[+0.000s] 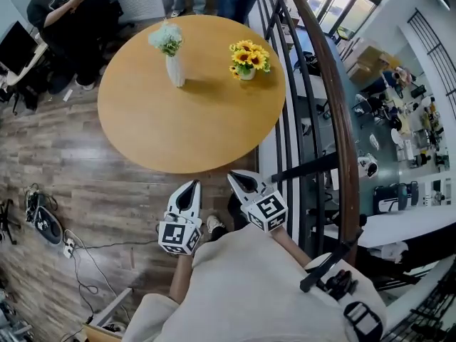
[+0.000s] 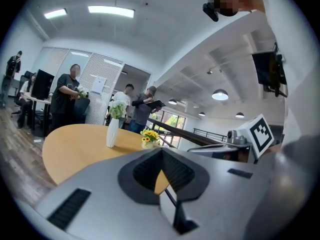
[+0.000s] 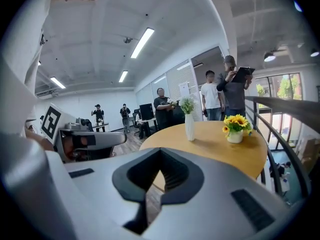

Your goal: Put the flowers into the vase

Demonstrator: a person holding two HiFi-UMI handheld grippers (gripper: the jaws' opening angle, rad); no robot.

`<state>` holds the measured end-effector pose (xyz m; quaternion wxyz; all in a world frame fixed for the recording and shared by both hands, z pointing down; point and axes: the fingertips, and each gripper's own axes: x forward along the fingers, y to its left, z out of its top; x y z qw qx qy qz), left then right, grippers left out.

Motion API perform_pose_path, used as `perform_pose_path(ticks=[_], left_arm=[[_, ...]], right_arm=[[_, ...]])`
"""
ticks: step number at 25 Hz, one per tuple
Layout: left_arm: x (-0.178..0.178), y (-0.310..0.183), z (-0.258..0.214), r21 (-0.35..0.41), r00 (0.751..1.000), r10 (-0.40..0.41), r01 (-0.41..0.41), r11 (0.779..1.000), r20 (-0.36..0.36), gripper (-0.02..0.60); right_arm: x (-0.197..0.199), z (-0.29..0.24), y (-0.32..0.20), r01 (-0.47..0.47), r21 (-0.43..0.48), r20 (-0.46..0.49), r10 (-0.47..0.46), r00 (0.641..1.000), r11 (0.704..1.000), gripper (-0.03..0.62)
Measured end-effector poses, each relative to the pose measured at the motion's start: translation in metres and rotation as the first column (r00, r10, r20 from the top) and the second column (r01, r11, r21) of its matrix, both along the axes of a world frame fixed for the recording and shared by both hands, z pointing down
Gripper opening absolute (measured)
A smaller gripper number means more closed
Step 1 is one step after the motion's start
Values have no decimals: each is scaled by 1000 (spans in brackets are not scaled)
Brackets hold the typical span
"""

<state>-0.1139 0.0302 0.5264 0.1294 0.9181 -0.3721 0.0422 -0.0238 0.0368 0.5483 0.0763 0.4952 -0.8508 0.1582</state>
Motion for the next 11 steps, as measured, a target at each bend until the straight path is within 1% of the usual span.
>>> perform_pose_path(ticks=[5, 11], left_arm=[[1, 12, 0, 19, 1000, 4, -3, 1000, -6, 6], [25, 18, -22, 48, 1000, -2, 3, 999, -17, 6]], right_arm=[[0, -8, 6, -4, 34, 6, 3, 1000, 999, 8], [20, -34, 5, 17, 81, 2, -18, 1000, 997, 8]])
